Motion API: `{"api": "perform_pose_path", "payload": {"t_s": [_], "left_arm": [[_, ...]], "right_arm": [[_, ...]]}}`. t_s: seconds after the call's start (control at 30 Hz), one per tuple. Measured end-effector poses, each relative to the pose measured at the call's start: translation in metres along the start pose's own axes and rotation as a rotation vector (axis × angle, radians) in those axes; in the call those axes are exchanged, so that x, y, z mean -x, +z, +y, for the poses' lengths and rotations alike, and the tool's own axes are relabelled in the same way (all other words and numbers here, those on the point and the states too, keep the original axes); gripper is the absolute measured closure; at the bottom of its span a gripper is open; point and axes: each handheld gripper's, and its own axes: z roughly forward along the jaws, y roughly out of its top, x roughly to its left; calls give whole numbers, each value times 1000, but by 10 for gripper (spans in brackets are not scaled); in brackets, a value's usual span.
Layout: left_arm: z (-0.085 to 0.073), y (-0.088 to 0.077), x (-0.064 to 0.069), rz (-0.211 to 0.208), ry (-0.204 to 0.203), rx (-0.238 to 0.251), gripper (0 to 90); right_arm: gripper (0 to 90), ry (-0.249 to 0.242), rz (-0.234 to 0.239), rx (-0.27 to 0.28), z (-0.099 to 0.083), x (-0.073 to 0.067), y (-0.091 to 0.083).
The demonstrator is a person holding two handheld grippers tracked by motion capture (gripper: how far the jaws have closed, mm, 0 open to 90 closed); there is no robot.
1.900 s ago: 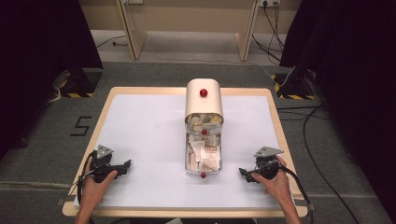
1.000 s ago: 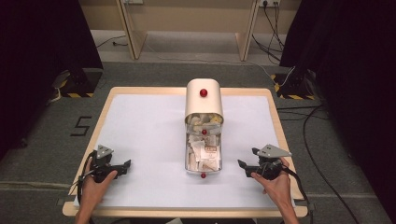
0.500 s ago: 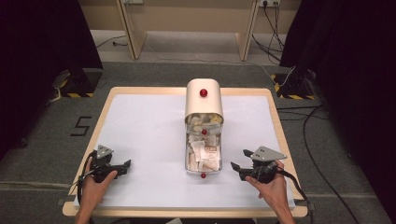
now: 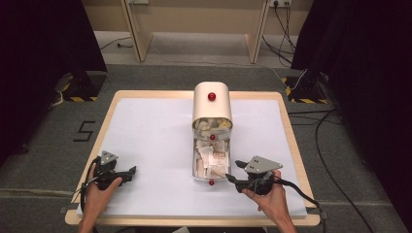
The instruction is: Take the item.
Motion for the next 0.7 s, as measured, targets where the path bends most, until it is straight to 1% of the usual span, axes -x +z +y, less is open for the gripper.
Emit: {"api": "perform_pose_path", "payload": {"t_s": [0.2, 0.23, 0.33, 0.53, 0.7], "left_arm": [[0, 0, 0, 0, 0, 0, 114], [0, 0, 0, 0, 0, 0, 114], [0, 0, 0, 0, 0, 0, 114], [0, 0, 0, -1, 0, 0, 114], [0, 0, 0, -1, 0, 0, 113]], "right_arm": [[491, -25, 11, 3, 5, -6, 7], [523, -21, 37, 15, 6, -8, 10], [544, -35, 41, 4, 7, -10, 16], [600, -42, 59, 2, 7, -12, 24], [621, -40, 70, -1, 6, -13, 31]]}}
